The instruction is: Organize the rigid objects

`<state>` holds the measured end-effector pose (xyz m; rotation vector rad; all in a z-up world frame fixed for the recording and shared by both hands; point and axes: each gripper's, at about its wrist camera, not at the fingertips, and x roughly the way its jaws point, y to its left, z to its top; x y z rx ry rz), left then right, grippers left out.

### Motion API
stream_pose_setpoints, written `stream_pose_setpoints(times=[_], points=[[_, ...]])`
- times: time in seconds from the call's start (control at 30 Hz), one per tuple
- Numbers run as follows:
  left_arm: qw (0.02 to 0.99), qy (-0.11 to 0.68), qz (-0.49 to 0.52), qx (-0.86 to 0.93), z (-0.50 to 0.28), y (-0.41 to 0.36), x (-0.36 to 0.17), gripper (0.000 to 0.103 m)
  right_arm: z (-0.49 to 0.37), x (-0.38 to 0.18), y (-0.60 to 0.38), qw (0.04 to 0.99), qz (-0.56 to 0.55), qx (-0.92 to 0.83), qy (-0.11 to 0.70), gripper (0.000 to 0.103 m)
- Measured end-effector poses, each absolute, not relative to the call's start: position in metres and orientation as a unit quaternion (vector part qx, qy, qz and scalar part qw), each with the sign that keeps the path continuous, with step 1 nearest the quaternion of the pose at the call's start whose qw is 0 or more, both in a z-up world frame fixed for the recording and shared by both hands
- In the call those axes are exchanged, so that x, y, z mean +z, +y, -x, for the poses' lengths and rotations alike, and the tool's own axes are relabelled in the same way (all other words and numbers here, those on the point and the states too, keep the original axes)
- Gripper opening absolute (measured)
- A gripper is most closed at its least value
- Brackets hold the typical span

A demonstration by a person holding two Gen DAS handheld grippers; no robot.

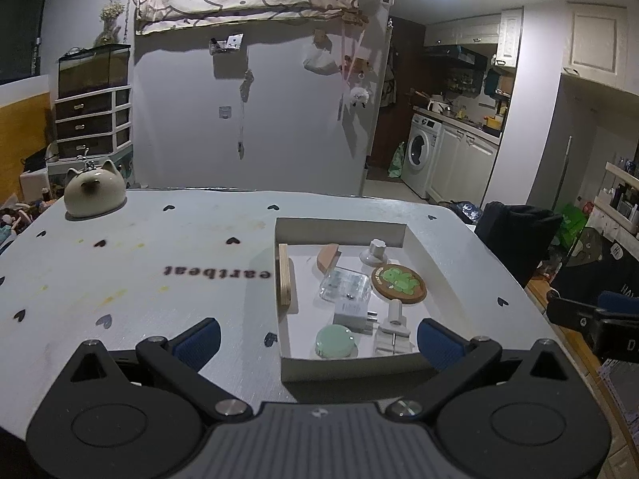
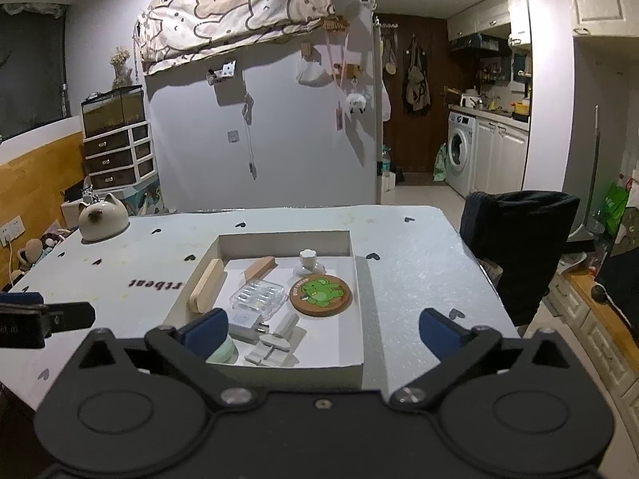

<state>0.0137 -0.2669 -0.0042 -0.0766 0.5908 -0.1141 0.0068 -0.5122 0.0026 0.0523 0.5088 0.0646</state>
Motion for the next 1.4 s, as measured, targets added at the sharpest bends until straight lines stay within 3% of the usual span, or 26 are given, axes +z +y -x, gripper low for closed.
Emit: stream_pose_setpoints(times=[1.4], points=[[0.955,0.291,0.032,-0.046,0.007,-0.263,-0.003,0.103,0.015,0.002,-0.504,0.968,-0.015,0.033,0.250,0.103]])
